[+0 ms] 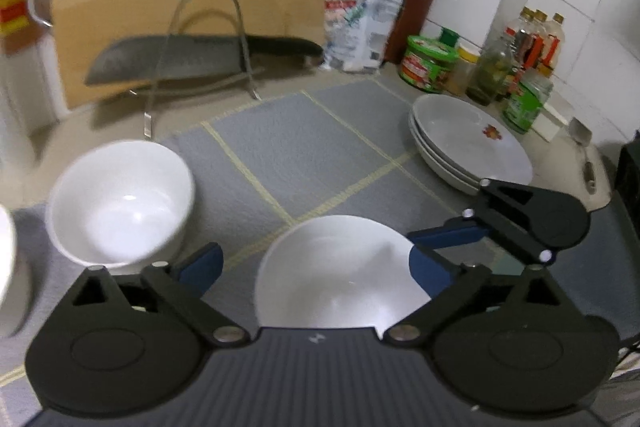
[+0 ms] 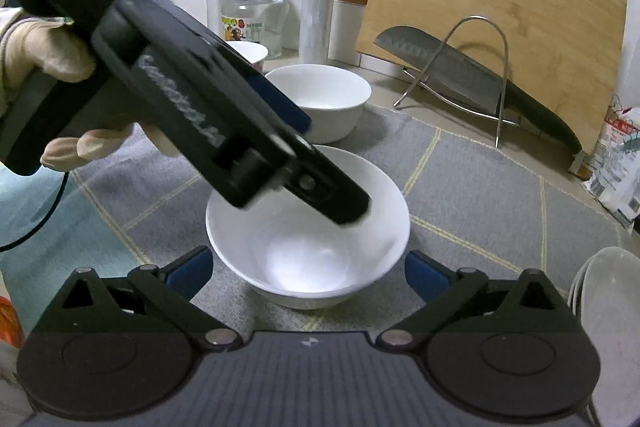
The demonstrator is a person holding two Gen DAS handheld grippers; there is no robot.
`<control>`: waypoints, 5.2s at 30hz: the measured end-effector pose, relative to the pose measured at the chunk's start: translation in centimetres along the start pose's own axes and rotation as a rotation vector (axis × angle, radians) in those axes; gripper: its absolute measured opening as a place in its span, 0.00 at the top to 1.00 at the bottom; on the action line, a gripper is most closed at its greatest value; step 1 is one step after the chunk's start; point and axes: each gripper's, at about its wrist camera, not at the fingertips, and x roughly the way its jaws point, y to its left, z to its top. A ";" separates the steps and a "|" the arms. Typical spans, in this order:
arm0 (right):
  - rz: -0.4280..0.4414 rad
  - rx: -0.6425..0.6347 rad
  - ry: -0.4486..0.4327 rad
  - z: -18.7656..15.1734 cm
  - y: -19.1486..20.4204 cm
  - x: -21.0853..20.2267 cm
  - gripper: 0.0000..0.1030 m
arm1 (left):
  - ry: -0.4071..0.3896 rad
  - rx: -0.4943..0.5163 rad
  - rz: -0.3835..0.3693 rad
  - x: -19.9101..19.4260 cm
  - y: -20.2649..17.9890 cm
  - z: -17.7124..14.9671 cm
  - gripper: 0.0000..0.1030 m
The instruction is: Organize plates and bowls
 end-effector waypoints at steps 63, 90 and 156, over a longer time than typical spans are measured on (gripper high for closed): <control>0.022 -0.010 0.010 9.3 -3.6 3.5 0.00 | -0.060 -0.122 0.399 1.0 7.3 -5.5 0.00; 0.210 -0.032 0.081 14.5 -5.7 11.8 0.04 | -0.203 -0.073 0.316 1.2 7.2 -3.1 0.04; 0.266 -0.028 -0.022 13.9 -3.8 3.5 0.26 | -0.181 -0.051 0.334 -5.0 0.5 -1.0 0.14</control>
